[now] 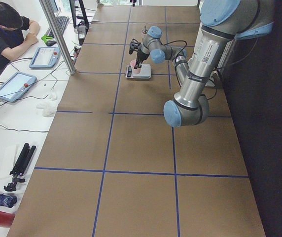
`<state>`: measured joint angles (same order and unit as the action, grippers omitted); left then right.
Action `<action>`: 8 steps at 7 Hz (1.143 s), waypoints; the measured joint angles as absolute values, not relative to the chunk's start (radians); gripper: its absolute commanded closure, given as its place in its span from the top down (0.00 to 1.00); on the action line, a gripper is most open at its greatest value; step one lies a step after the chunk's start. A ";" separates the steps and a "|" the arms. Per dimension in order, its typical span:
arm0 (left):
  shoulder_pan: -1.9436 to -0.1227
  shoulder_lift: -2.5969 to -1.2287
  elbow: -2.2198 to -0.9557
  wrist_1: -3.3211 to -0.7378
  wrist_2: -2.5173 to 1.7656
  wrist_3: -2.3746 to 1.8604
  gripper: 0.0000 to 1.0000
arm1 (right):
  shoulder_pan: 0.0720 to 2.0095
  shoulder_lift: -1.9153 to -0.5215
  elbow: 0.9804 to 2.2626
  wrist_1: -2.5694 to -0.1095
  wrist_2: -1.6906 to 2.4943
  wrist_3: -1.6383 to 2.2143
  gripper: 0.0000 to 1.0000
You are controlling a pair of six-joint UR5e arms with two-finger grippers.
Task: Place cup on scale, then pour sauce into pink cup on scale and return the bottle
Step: 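Carry the pink cup with the left gripper onto the scale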
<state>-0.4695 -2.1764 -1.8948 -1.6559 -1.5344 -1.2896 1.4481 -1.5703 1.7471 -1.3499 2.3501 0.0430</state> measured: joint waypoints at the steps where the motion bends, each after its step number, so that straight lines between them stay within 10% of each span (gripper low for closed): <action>1: -0.446 -2.222 -1.840 -1.656 -1.515 -1.296 0.00 | 1.448 -1.570 1.747 -1.350 2.350 0.043 1.00; 5: -0.420 -2.279 -1.760 -1.660 -1.503 -1.298 0.15 | 1.448 -1.570 1.753 -1.350 2.350 0.043 1.00; 7: -0.419 -2.290 -1.737 -1.660 -1.503 -1.296 0.60 | 1.448 -1.572 1.753 -1.350 2.350 0.043 1.00; 8: -0.419 -2.291 -1.734 -1.661 -1.503 -1.295 1.00 | 1.448 -1.572 1.753 -1.350 2.350 0.043 1.00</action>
